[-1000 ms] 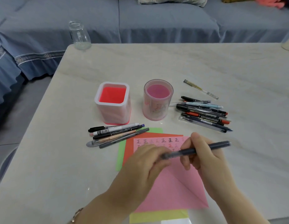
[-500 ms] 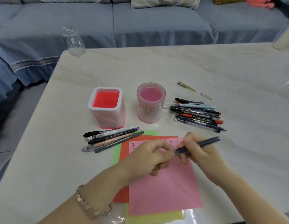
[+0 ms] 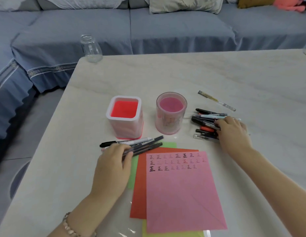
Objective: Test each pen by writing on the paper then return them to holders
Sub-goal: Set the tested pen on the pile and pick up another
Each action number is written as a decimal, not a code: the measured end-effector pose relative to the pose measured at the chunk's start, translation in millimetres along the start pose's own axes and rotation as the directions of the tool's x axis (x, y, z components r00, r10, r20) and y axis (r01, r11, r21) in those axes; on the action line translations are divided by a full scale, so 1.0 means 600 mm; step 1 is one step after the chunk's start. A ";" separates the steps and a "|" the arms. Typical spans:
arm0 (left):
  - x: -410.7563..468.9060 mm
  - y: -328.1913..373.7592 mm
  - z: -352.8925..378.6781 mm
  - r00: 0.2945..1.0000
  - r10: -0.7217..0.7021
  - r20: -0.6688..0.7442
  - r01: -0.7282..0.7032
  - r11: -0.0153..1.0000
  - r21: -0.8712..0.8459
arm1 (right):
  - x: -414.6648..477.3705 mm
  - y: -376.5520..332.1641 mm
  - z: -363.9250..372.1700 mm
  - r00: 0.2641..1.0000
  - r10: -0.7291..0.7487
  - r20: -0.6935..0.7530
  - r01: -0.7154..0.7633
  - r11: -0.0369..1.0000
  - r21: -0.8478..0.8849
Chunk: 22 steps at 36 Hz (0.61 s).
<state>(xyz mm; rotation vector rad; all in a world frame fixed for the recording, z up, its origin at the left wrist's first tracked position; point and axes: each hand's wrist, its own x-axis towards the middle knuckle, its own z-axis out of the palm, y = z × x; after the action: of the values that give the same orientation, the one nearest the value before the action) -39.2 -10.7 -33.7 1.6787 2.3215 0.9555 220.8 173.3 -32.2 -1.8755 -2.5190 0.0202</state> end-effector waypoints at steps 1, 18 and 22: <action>0.006 -0.006 0.001 1.000 0.012 -0.023 -0.011 0.998 0.057 | -0.001 0.002 0.003 1.000 -0.004 -0.009 0.004 1.000 0.014; 0.012 0.061 0.006 0.918 0.396 0.022 -0.396 0.918 -0.014 | -0.135 -0.071 -0.082 0.883 -0.470 -0.015 0.358 0.650 0.670; 0.001 0.086 0.014 0.852 0.517 0.079 -0.512 0.856 -0.072 | -0.155 -0.090 -0.100 0.902 -0.431 -0.025 0.246 0.464 0.851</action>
<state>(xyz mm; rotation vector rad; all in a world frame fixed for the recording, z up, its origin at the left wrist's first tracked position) 6.3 3.2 -11.7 2.3292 1.7929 0.9658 196.2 69.1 29.2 -0.9655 -2.2187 1.2418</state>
